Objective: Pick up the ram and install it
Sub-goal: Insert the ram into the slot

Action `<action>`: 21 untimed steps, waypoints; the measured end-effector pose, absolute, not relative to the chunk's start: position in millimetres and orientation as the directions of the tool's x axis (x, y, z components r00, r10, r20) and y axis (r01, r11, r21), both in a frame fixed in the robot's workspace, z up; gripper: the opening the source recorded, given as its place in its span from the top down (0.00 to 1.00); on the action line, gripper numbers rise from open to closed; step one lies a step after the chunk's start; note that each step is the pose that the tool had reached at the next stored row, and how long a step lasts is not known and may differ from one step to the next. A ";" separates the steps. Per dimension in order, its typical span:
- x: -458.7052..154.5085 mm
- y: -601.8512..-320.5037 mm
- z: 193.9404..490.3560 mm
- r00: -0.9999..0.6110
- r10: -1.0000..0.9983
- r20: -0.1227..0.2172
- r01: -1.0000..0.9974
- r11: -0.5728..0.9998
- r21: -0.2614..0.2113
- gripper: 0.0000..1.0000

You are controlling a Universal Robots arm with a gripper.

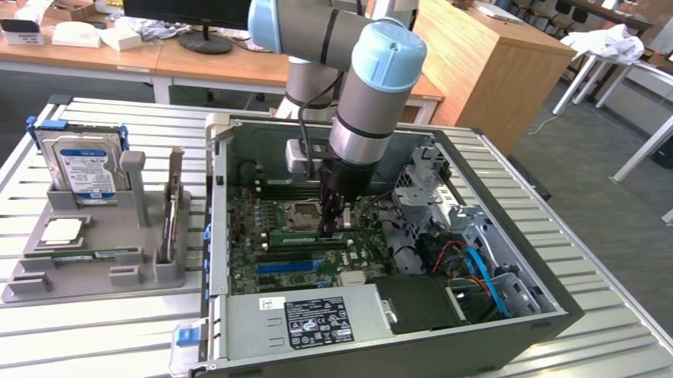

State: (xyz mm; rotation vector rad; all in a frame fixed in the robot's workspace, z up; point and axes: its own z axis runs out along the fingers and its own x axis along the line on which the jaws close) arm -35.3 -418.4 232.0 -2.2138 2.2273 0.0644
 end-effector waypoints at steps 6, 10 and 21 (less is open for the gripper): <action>-35.4 -417.7 231.7 -0.007 -1.000 -0.029 -1.000 0.006 0.029 0.89; -35.5 -418.1 231.3 -0.007 -1.000 -0.029 -1.000 0.006 0.029 0.89; -35.4 -418.0 228.1 -0.007 -1.000 -0.030 -1.000 0.006 0.029 0.89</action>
